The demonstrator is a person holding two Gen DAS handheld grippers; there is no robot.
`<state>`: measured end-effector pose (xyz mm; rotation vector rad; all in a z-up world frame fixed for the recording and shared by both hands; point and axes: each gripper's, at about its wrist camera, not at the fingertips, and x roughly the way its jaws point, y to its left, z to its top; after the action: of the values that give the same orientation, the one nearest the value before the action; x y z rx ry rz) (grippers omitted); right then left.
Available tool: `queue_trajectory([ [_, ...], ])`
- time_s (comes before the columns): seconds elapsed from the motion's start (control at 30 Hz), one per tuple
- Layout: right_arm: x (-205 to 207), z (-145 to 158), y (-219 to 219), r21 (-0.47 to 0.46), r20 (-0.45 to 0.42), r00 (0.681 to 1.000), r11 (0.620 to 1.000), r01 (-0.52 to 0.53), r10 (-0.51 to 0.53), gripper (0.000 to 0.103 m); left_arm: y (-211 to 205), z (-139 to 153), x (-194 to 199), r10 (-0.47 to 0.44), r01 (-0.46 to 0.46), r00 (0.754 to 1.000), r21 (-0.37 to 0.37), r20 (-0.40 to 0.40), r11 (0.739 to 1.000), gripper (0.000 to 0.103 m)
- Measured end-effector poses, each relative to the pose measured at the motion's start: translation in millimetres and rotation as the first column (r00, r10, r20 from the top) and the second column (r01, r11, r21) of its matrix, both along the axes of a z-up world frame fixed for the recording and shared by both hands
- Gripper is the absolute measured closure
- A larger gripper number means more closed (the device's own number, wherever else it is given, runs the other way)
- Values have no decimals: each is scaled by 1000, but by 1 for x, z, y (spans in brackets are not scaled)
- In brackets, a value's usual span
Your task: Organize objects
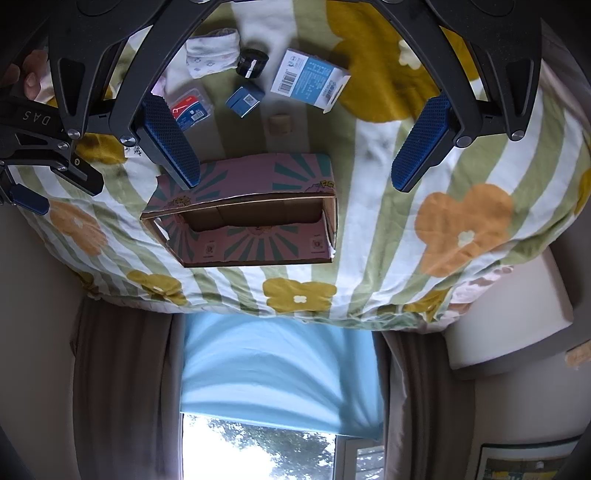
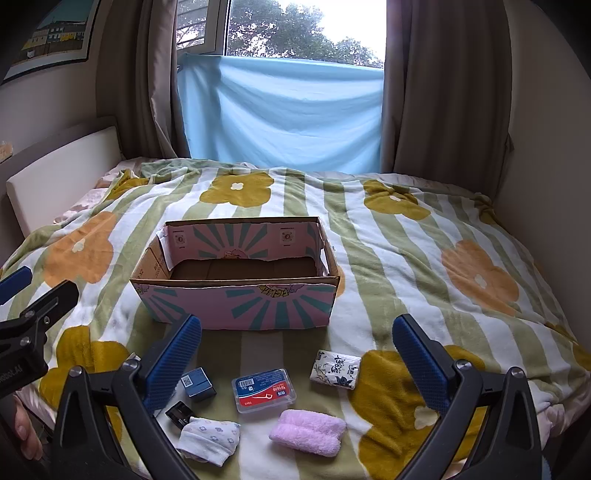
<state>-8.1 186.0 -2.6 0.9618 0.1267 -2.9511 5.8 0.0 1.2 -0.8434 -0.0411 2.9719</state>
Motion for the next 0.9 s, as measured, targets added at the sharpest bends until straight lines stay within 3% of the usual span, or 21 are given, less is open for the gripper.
queue_trajectory([
  [0.9, 2, 2, 1, 8, 7, 1000, 1000, -3, 3, 0, -1, -4, 0, -4, 3, 1000, 5, 26, 1000, 0],
])
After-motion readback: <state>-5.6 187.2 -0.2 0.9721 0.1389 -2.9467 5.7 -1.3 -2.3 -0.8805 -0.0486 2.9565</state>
